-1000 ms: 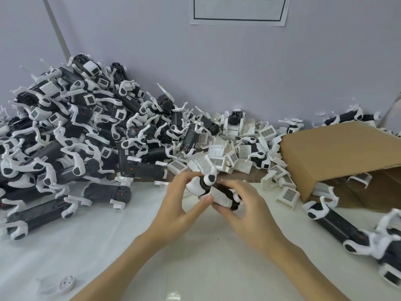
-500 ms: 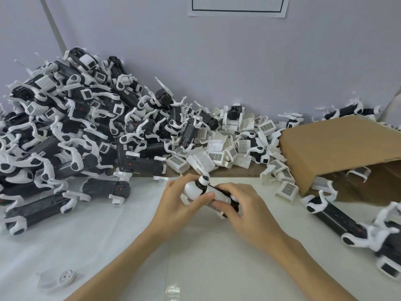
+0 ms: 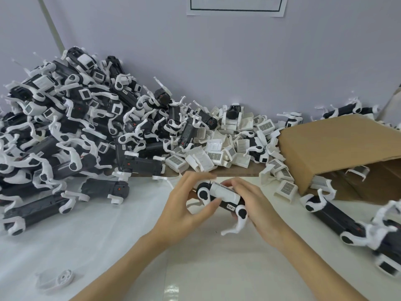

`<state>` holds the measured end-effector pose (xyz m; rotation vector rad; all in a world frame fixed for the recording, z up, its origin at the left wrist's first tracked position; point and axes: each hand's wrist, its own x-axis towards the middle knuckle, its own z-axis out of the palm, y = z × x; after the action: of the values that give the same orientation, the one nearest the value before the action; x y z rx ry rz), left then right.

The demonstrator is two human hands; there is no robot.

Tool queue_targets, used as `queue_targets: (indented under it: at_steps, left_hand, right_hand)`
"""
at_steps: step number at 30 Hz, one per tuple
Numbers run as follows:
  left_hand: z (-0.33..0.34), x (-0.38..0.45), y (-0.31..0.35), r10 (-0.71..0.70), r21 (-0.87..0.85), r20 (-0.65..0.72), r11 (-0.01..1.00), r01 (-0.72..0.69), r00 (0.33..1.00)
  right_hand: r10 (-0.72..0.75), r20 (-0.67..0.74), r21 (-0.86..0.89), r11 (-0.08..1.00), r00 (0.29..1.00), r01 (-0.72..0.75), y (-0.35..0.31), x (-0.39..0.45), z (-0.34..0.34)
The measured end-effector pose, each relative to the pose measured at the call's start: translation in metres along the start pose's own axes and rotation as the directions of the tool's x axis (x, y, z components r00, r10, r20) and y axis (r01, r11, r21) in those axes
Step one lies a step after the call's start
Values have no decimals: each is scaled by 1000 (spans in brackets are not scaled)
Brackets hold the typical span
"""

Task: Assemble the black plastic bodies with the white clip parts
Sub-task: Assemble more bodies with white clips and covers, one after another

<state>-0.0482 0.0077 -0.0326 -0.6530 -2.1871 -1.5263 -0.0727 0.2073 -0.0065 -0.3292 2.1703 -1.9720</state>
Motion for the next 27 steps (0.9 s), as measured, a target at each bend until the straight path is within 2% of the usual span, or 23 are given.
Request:
queue_targets:
  at_steps: [2, 3, 5, 8, 10, 12, 14, 16, 19, 21, 23, 27]
  left_hand:
    - [3, 0, -2, -59, 10, -93, 998, 60, 994]
    - [3, 1, -3, -89, 8, -138, 996, 91, 986]
    - [3, 2, -2, -142, -13, -186, 990, 142, 972]
    - [4, 5, 1, -141, 4, -197, 990, 144, 970]
    - [4, 5, 6, -97, 58, -196, 992, 110, 976]
    - [4, 4, 10, -99, 52, -188, 993, 111, 977]
    - [3, 4, 17, -169, -86, -189, 984, 155, 967]
    - [2, 8, 24, -181, -170, -191, 974, 149, 965]
    - [3, 13, 33, -146, -180, -140, 976, 119, 979]
    - [1, 15, 35, -179, -253, -80, 955, 154, 981]
    - [-4, 17, 34, -219, -324, -46, 926, 192, 975]
    - [-9, 16, 26, -276, -177, -49, 948, 263, 960]
  right_hand:
    - [-92, 92, -31, 995, 991, 95, 4, -2, 2]
    - [-180, 123, -133, 972, 976, 196, 7, -3, 2]
    - [-305, 159, -385, 857, 939, 344, 15, -5, 3]
    - [-380, 94, -649, 678, 920, 346, 19, -5, 4]
    - [-402, 71, -730, 603, 913, 322, 19, -3, 3]
    - [-390, 73, -674, 659, 918, 333, 19, -1, 1]
    - [-341, 90, -512, 790, 936, 338, 19, 1, -2]
    - [-350, 80, -426, 834, 933, 350, 20, 3, -4]
    - [-404, 105, -408, 816, 909, 409, 23, 5, -2]
    - [-396, 139, -379, 825, 907, 419, 26, 7, -3]
    - [-412, 92, -382, 826, 907, 414, 26, 9, -4]
    - [-517, -41, -544, 729, 855, 415, 24, 6, -3]
